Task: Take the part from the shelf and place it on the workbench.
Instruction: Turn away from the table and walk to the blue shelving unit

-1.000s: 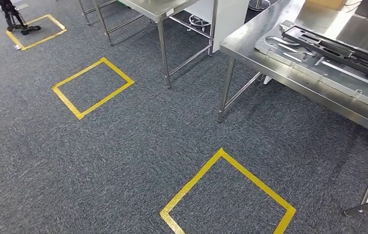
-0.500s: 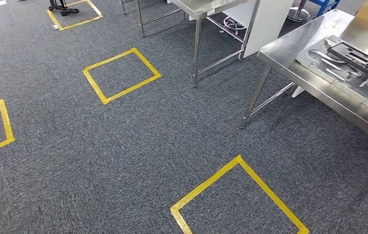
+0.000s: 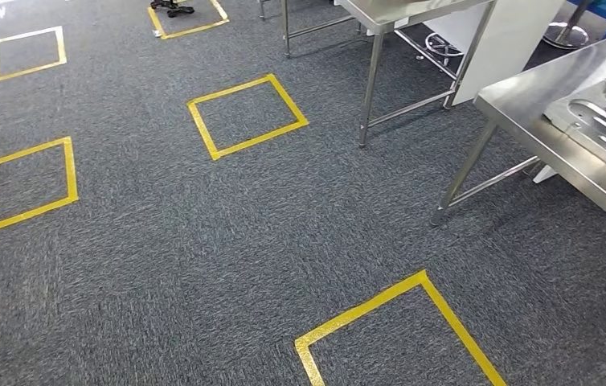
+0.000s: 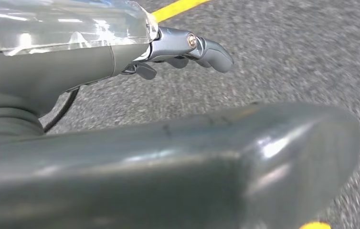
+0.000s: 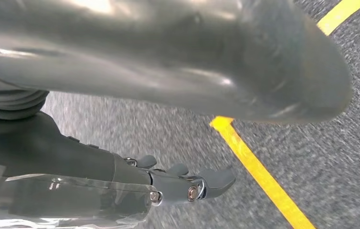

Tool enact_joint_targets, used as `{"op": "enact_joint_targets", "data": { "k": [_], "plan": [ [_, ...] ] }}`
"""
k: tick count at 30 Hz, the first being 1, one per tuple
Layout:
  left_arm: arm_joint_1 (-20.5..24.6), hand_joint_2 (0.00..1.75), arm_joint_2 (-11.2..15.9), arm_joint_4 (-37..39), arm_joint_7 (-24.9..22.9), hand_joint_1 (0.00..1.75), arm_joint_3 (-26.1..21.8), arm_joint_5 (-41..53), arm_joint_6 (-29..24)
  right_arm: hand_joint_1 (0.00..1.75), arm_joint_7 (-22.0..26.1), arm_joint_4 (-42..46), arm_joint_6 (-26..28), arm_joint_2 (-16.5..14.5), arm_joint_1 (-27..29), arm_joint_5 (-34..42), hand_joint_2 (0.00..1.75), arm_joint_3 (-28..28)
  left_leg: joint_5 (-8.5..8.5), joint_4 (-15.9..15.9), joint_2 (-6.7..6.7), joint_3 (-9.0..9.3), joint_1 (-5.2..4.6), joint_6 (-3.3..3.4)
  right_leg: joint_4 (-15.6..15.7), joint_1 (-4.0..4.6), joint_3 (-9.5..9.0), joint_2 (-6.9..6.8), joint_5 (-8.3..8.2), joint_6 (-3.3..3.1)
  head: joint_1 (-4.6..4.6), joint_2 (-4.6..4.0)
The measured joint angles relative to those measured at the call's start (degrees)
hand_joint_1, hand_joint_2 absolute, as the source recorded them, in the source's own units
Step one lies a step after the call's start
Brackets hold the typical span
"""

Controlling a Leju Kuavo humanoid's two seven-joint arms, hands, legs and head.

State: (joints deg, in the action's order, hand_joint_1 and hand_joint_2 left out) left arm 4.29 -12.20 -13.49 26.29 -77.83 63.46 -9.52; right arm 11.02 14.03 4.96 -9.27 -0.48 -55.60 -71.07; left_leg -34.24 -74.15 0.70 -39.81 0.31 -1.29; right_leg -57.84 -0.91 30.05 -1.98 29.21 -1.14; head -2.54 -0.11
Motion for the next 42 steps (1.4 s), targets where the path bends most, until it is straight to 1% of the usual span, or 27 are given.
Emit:
{"op": "enact_joint_targets", "data": {
  "k": [1, 2, 3, 5, 6, 8, 9, 11, 13, 15, 16, 17, 19, 20, 22, 24, 26, 28, 30, 31, 32, 33, 35, 37, 39, 40, 42],
  "plan": [
    [-0.1, 0.00, 0.0, 0.0, 0.0, 0.00, 0.0, 0.0, 0.0, 0.00, 0.0, 0.0, 0.2, 0.0, 0.0, -0.1, 0.00, 0.0, 0.67, 0.2, -0.22, 0.19, 0.04, -0.01, 0.0, 0.04, -0.01, -0.72, 0.05, 0.01, 0.00, 0.00],
    [-0.1, 0.00, 0.0, 0.0, -0.1, 0.00, 0.0, -0.1, 0.0, 0.00, -0.1, 0.0, 0.3, 0.0, -0.1, -0.1, 0.00, 0.0, 2.26, 2.7, -0.56, 1.58, 0.06, 0.08, 0.0, 0.07, -0.09, -1.39, 0.11, 0.06, 0.00, -0.01],
    [-0.2, 0.00, 0.0, 0.0, -0.1, 0.00, 0.0, -0.1, 0.0, 0.00, -0.1, 0.0, 0.3, 0.0, -0.2, -0.2, 0.00, 0.0, 4.25, 6.8, -1.33, 3.86, 0.04, 0.26, 0.0, 0.10, -0.24, -2.02, 0.19, 0.16, 0.00, -0.01],
    [0.0, 0.00, 0.0, 0.0, -0.1, 0.00, 0.0, -0.2, -0.1, 0.00, -0.2, 0.0, 0.3, 0.0, -0.3, -0.3, 0.00, 0.0, 6.52, 14.2, -3.27, 7.67, -0.37, 0.80, -0.1, 0.31, -0.50, -3.13, 0.43, 0.60, 0.03, -0.01],
    [0.0, 0.00, 0.0, 0.0, -0.1, 0.00, 0.0, -0.3, 0.0, 0.00, -0.2, 0.0, 0.3, -0.1, -0.3, -0.4, 0.00, 0.0, 6.81, 16.0, -3.82, 8.48, -0.59, 1.11, -0.1, 0.41, -0.60, -3.60, 0.53, 0.89, 0.05, 0.00],
    [-0.1, 0.00, 0.0, 0.0, -0.1, 0.00, 0.0, -0.5, 0.0, 0.00, -0.2, -0.1, 0.3, -0.1, -0.5, -0.5, 0.00, 0.0, 6.83, 16.6, -3.13, 8.38, -0.85, 1.74, 0.0, 0.46, -0.83, -4.53, 0.60, 1.56, 0.08, 0.00],
    [-0.2, 0.00, 0.0, 0.0, -0.1, 0.00, 0.0, -0.5, 0.0, 0.00, -0.2, -0.1, 0.3, -0.2, -0.7, -0.5, 0.00, 0.0, 7.04, 16.8, -2.60, 8.44, -0.74, 2.05, -0.1, 0.35, -0.95, -4.30, 0.77, 1.93, 0.08, 0.00],
    [-0.3, 0.00, 0.0, 0.0, -0.1, 0.00, 0.0, -0.5, 0.0, 0.00, -0.2, -0.1, 0.3, -0.2, -0.8, -0.5, 0.00, 0.0, 7.60, 17.4, -1.59, 8.65, -0.47, 2.78, -2.3, 0.18, -0.10, -1.80, 2.54, 2.50, 0.10, 0.00],
    [-0.1, 0.00, -0.1, 0.0, -0.1, 0.00, 0.0, -0.6, 0.0, 0.00, -0.2, -0.2, 0.3, -0.2, -0.6, -0.6, 0.00, 0.0, 7.92, 17.6, -0.55, 8.56, -0.43, 3.21, -9.0, 0.07, 3.20, 1.13, 6.27, 2.72, 0.14, 0.00],
    [-0.1, 0.00, 0.0, 0.0, -0.1, 0.00, 0.0, -1.0, 0.2, 0.00, -0.2, -0.3, 0.5, -0.2, -0.5, -1.1, 0.00, 0.0, 8.00, 17.5, 0.78, 8.40, -0.56, 3.33, -15.5, 0.08, 6.59, 1.77, 8.37, 2.81, 0.14, 0.00],
    [-0.1, 0.00, 0.0, 0.0, 0.0, 0.00, -0.1, -1.3, 0.5, 0.00, -0.1, -0.3, 0.7, -0.3, -0.4, -1.5, 0.00, 0.0, 8.00, 17.5, 1.52, 8.41, -0.60, 3.32, -16.1, 0.07, 7.09, 1.84, 7.72, 2.81, 0.15, 0.00],
    [-0.2, 0.00, 0.2, 0.0, 0.0, 0.00, -0.1, -1.8, 0.9, 0.00, 0.0, -0.3, 1.0, -0.4, -0.4, -2.0, 0.00, 0.0, 7.97, 17.3, 2.32, 8.45, -0.61, 3.27, -14.3, 0.03, 6.43, 2.03, 5.91, 2.76, 0.15, 0.00],
    [-0.2, 0.00, 0.7, 0.0, 0.0, 0.00, -0.2, -2.4, 2.0, 0.00, 0.4, -0.3, 2.0, -0.9, -0.4, -2.7, 0.00, 0.0, 7.81, 16.9, 3.83, 8.41, -0.65, 2.99, -6.9, -0.14, 3.28, 4.07, 1.66, 2.46, 0.15, 0.00],
    [-0.2, 0.00, 1.1, 0.0, -0.1, 0.00, -0.3, -2.6, 2.6, 0.00, 0.6, -0.4, 2.6, -1.3, -0.4, -2.9, 0.00, 0.0, 7.69, 16.6, 4.52, 8.24, -0.70, 2.72, -3.8, -0.24, 1.98, 5.31, 0.40, 2.24, 0.13, 0.00],
    [-0.3, 0.00, 1.8, -0.1, -0.3, 0.00, -0.4, -2.8, 3.4, 0.00, 0.8, -0.4, 3.5, -1.9, -0.6, -3.2, 0.00, 0.0, 7.64, 16.3, 5.61, 7.72, -0.70, 2.01, -1.3, -0.18, 1.07, 6.55, 0.06, 1.69, 0.10, 0.00],
    [-0.5, 0.00, 2.5, -0.2, -0.5, 0.00, -0.6, -2.9, 4.0, 0.00, 0.6, -0.4, 4.1, -2.6, -1.0, -3.3, 0.00, 0.0, 7.71, 16.2, 6.34, 7.35, -0.50, 1.28, -1.0, -0.10, 0.97, 5.31, -0.12, 1.01, 0.11, 0.00],
    [-0.7, 0.00, 2.9, -0.2, -0.5, 0.00, -0.6, -2.7, 4.1, 0.00, 0.4, -0.5, 4.3, -3.0, -1.2, -3.3, 0.00, 0.0, 6.42, 14.2, 4.32, 6.36, -0.52, 0.72, -0.5, -0.19, 0.72, 3.85, -0.30, 0.21, 0.03, 0.00],
    [-0.6, 0.00, 3.0, -0.2, -0.4, 0.00, -0.6, -2.5, 4.2, 0.00, 0.3, -0.5, 4.3, -3.2, -1.1, -3.3, 0.00, 0.0, 3.00, 8.0, 1.18, 3.38, -0.47, 0.25, -0.4, -0.09, 0.61, 2.14, -0.23, -0.32, -0.08, -0.01],
    [-0.5, 0.00, 3.0, -0.2, -0.4, 0.00, -0.6, -2.5, 4.2, 0.00, 0.2, -0.5, 4.3, -3.3, -1.0, -3.3, 0.00, 0.0, 0.28, 1.1, 0.09, -0.04, -0.13, -0.17, -0.4, 0.11, 0.62, 0.31, -0.05, -0.52, -0.10, -0.01],
    [-0.6, 0.00, 3.0, -0.2, -0.4, 0.00, -0.6, -2.5, 4.2, 0.00, 0.2, -0.5, 4.3, -3.3, -1.0, -3.3, 0.00, 0.0, 0.33, -0.1, -0.12, -0.59, 0.04, -0.31, -0.5, 0.17, 0.60, -0.49, 0.04, -0.52, -0.10, -0.01],
    [-0.6, 0.00, 3.0, -0.2, -0.4, 0.00, -0.6, -2.5, 4.2, 0.00, 0.2, -0.5, 4.3, -3.3, -1.1, -3.3, 0.00, 0.0, 1.49, 1.1, -0.36, 0.07, 0.18, -0.38, -0.5, 0.19, 0.52, -1.22, 0.17, -0.45, -0.10, -0.01],
    [-0.7, 0.00, 3.1, -0.2, -0.4, 0.00, -0.6, -2.5, 4.2, 0.00, 0.2, -0.5, 4.3, -3.3, -1.2, -3.3, 0.00, 0.0, 3.38, 4.4, -0.85, 1.88, 0.25, -0.36, -0.6, 0.19, 0.36, -1.85, 0.32, -0.33, -0.11, -0.01],
    [-0.6, 0.00, 3.1, -0.2, -0.4, 0.00, -0.7, -2.4, 4.2, 0.00, 0.2, -0.5, 4.3, -3.4, -1.2, -3.3, 0.00, 0.0, 6.40, 12.4, -3.33, 6.04, 0.05, 0.00, -0.7, 0.33, -0.06, -2.98, 0.71, 0.13, -0.07, -0.01],
    [-0.5, 0.00, 3.2, -0.2, -0.4, 0.00, -0.7, -2.3, 4.2, 0.00, 0.3, -0.5, 4.3, -3.4, -1.3, -3.2, 0.00, 0.0, 7.13, 15.8, -4.71, 7.63, -0.41, 0.61, -0.6, 0.49, -0.40, -3.93, 0.95, 0.74, -0.02, -0.01],
    [-0.6, 0.00, 3.3, -0.2, -0.3, 0.00, -0.6, -1.9, 4.2, 0.00, 0.4, -0.5, 4.3, -3.5, -1.5, -3.3, 0.00, 0.0, 7.31, 16.1, -3.53, 7.63, -0.58, 1.22, -0.4, 0.48, -0.78, -4.82, 1.05, 1.38, 0.00, 0.00],
    [-0.6, 0.00, 3.4, -0.2, -0.3, 0.00, -0.6, -1.7, 4.2, 0.00, 0.4, -0.6, 4.3, -3.5, -1.6, -3.3, 0.00, 0.0, 7.52, 16.5, -2.94, 7.82, -0.49, 1.53, -0.6, 0.37, -0.92, -4.38, 1.35, 1.71, 0.02, 0.00],
    [-0.6, 0.00, 3.6, -0.3, -0.3, 0.00, -0.6, -1.3, 4.1, 0.00, 0.4, -0.6, 4.1, -3.5, -1.6, -3.7, 0.00, 0.0, 8.00, 17.1, -1.78, 8.23, -0.25, 2.25, -3.6, 0.20, 0.29, -1.62, 3.54, 2.16, 0.13, 0.00]
  ]
}}
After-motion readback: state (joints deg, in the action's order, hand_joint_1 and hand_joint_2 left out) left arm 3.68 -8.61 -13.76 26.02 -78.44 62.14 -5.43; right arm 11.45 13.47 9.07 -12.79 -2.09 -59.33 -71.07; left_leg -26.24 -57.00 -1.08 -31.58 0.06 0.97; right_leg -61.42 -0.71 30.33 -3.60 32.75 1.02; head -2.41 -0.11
